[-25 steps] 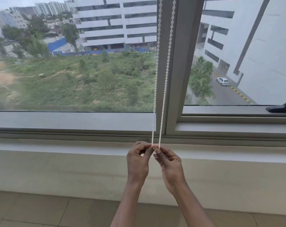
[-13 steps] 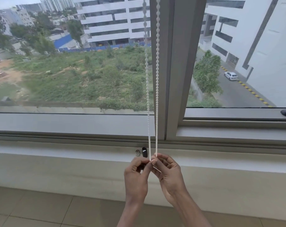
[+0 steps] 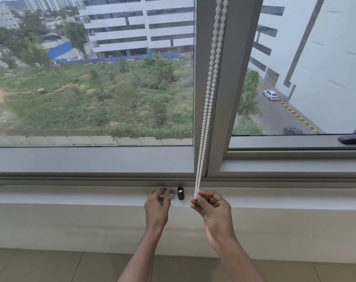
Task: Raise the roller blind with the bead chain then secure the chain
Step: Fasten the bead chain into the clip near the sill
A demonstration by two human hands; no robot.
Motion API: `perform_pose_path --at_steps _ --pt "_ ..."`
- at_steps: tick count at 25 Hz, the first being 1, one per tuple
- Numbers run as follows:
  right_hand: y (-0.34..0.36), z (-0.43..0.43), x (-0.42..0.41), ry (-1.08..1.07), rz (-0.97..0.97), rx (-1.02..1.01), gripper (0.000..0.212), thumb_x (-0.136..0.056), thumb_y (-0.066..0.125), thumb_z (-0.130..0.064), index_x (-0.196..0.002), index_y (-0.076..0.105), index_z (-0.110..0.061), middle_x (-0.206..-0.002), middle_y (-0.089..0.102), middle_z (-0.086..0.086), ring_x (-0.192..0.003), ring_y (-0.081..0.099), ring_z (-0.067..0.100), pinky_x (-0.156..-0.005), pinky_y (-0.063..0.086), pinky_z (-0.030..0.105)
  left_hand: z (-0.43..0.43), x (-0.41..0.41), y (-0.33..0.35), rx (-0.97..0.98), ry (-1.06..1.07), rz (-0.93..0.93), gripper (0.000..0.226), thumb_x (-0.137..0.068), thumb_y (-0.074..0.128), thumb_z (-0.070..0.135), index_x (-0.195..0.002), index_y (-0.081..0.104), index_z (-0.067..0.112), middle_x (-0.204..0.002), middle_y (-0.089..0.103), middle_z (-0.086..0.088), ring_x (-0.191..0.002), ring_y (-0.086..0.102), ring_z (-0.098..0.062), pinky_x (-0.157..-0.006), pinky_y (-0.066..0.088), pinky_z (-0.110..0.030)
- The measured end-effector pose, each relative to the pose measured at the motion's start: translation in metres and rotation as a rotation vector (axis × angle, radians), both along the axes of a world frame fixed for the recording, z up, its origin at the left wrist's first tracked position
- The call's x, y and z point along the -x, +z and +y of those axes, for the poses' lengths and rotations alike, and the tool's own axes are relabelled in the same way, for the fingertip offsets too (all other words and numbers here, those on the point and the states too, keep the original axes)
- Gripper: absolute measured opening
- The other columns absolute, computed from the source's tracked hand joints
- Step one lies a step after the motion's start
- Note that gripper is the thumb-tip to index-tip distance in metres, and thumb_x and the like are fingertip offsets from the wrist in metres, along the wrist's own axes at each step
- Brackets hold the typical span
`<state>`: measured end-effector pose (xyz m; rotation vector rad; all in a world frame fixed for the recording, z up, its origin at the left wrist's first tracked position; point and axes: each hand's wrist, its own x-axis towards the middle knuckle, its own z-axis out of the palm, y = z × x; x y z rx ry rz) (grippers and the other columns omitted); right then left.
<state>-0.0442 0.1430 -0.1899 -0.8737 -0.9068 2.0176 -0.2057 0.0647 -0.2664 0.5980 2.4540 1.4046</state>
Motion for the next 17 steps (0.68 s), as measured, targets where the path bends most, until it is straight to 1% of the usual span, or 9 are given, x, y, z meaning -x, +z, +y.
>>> perform_pose_path --at_steps 2,4,5,8,9,11,12,14,17 --pt "0.001 -0.004 0.001 0.009 -0.019 -0.015 0.007 -0.089 0.072 0.010 -0.092 0.074 0.003 -0.081 0.069 0.018 -0.069 0.071 0.023 -0.069 0.064 0.028 0.006 0.011 -0.007 0.053 -0.074 0.048 0.030 -0.091 0.077 0.009 -0.121 0.077 0.008 -0.107 0.074 -0.004 -0.081 0.065 -0.010 -0.070 0.045 -0.009" --pt "0.002 -0.008 0.002 0.012 -0.031 -0.026 0.007 -0.089 0.073 0.009 -0.091 0.075 0.003 -0.083 0.068 0.019 -0.070 0.072 0.023 -0.070 0.064 0.028 0.011 0.016 -0.008 0.073 -0.131 0.084 0.025 -0.091 0.077 0.011 -0.116 0.079 0.013 -0.101 0.072 -0.001 -0.077 0.061 -0.004 -0.066 0.044 -0.006" --pt "0.003 -0.010 0.003 0.010 -0.034 -0.030 0.007 -0.089 0.073 0.009 -0.091 0.074 0.003 -0.083 0.068 0.019 -0.070 0.072 0.023 -0.070 0.064 0.028 0.013 0.018 -0.009 0.077 -0.147 0.099 0.022 -0.090 0.077 0.011 -0.112 0.080 0.015 -0.099 0.072 -0.001 -0.075 0.060 -0.005 -0.065 0.042 -0.006" --pt "0.004 -0.013 0.004 0.006 -0.036 -0.038 0.007 -0.089 0.073 0.010 -0.090 0.074 0.003 -0.084 0.067 0.020 -0.069 0.072 0.023 -0.069 0.064 0.029 0.015 0.018 -0.012 0.062 -0.149 0.106 0.013 -0.089 0.078 0.009 -0.100 0.081 0.016 -0.093 0.073 0.000 -0.075 0.062 -0.016 -0.066 0.040 -0.010" --pt "0.004 -0.014 0.003 0.005 -0.033 -0.040 0.007 -0.089 0.073 0.010 -0.091 0.074 0.003 -0.083 0.067 0.020 -0.069 0.072 0.022 -0.069 0.064 0.029 0.014 0.018 -0.011 0.046 -0.142 0.096 0.010 -0.090 0.077 0.009 -0.097 0.080 0.015 -0.091 0.074 -0.001 -0.077 0.064 -0.017 -0.067 0.043 -0.016" --pt "0.004 -0.015 0.002 0.003 -0.023 -0.041 0.007 -0.088 0.073 0.010 -0.090 0.074 0.004 -0.081 0.067 0.019 -0.068 0.072 0.022 -0.068 0.064 0.028 0.009 0.014 -0.007 -0.005 -0.124 0.053 0.007 -0.092 0.076 0.008 -0.094 0.077 0.014 -0.087 0.075 -0.001 -0.077 0.067 -0.016 -0.070 0.048 -0.027" --pt "0.004 -0.015 0.001 0.003 -0.019 -0.040 0.007 -0.088 0.073 0.010 -0.090 0.074 0.004 -0.079 0.068 0.018 -0.068 0.072 0.021 -0.068 0.064 0.028 0.005 0.010 -0.004 -0.042 -0.105 0.027 0.008 -0.093 0.075 0.007 -0.096 0.077 0.015 -0.088 0.076 -0.002 -0.079 0.069 -0.013 -0.073 0.050 -0.031" --pt "0.004 -0.015 0.000 0.002 -0.011 -0.034 0.006 -0.088 0.072 0.010 -0.090 0.073 0.004 -0.078 0.068 0.016 -0.068 0.071 0.021 -0.068 0.064 0.028 -0.006 0.001 0.009 -0.130 -0.053 -0.038 0.010 -0.097 0.072 0.010 -0.101 0.078 0.017 -0.094 0.078 -0.002 -0.085 0.072 -0.012 -0.079 0.054 -0.032" --pt "0.003 -0.015 0.000 -0.006 0.005 -0.016 0.006 -0.089 0.072 0.010 -0.092 0.073 0.006 -0.078 0.068 0.016 -0.069 0.071 0.022 -0.069 0.064 0.028 -0.023 -0.014 0.034 -0.264 -0.053 -0.207 0.017 -0.100 0.069 0.012 -0.110 0.078 0.023 -0.097 0.080 -0.002 -0.090 0.076 -0.013 -0.082 0.056 -0.026"
